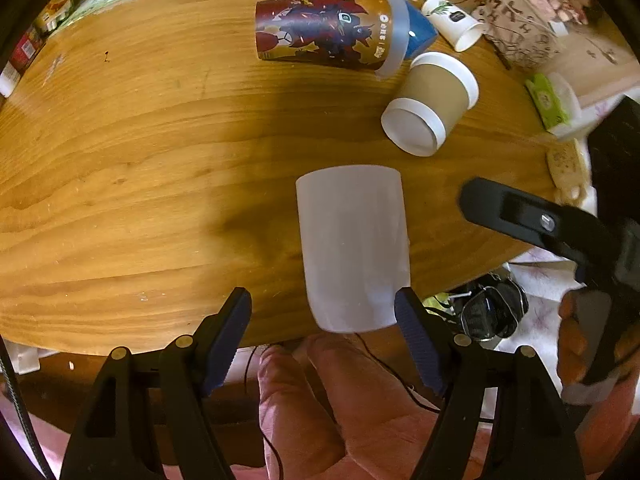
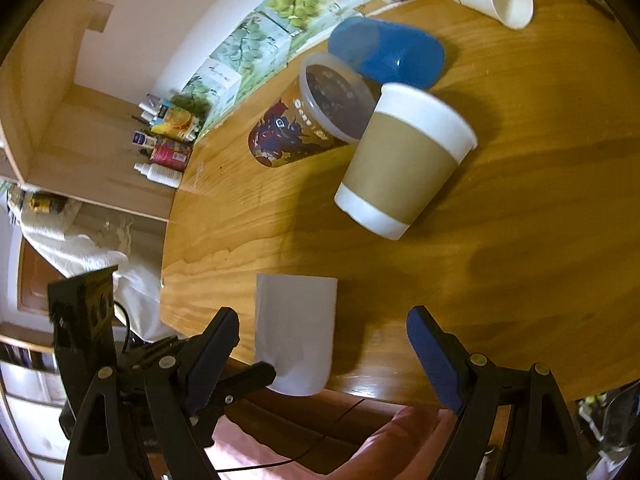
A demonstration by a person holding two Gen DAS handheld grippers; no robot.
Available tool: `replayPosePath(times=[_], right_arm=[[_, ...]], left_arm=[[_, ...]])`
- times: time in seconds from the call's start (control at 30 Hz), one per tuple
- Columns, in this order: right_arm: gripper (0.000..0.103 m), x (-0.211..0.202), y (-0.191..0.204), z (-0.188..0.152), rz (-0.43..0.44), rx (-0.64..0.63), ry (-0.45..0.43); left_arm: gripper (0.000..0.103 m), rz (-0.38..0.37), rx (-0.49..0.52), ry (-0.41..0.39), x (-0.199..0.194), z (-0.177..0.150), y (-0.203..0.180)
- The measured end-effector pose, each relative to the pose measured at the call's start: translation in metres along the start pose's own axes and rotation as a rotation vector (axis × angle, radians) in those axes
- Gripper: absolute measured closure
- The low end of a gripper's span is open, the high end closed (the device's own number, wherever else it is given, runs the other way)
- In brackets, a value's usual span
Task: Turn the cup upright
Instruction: 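Grasp the white cup with the right gripper while the left gripper holds it, then turn the white cup rim-up with the right gripper while the left gripper releases it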
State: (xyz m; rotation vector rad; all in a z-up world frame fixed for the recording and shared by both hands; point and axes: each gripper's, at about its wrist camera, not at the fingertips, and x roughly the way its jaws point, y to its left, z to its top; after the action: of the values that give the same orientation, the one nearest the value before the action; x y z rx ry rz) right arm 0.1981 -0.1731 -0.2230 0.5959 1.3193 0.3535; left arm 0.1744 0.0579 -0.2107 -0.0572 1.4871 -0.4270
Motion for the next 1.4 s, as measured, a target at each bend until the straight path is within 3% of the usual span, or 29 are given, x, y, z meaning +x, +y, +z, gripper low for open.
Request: replayPosePath(times=[0.2, 0.57, 0.83, 1.07, 1.4], right_arm=[[0.016, 0.021, 0.009, -0.001, 0.001, 0.072, 0.03], [0.016, 0.057, 0.03, -0.001, -0.09, 0.119, 0.078], [0.016, 0.068, 0.042, 0.001, -0.165, 0.101, 0.097], [0.036, 0.071, 0.047, 0.005, -0.24, 0.056, 0.118], [0.037, 0.073, 0.053, 0.004, -0.267, 0.027, 0.118]], left_arm=[[0.026, -0.037, 0.01, -0.044, -0.007, -0.004, 0.011], [0.026, -0.06, 0.063, -0.137, -0.027, -0.01, 0.035], [0.026, -0.062, 0.108, -0.134, -0.026, -0.006, 0.036], [0.026, -0.079, 0.117, -0.127, -0.027, -0.007, 0.038], [0.025, -0.082, 0.146, -0.126, -0.03, -0.006, 0.032]])
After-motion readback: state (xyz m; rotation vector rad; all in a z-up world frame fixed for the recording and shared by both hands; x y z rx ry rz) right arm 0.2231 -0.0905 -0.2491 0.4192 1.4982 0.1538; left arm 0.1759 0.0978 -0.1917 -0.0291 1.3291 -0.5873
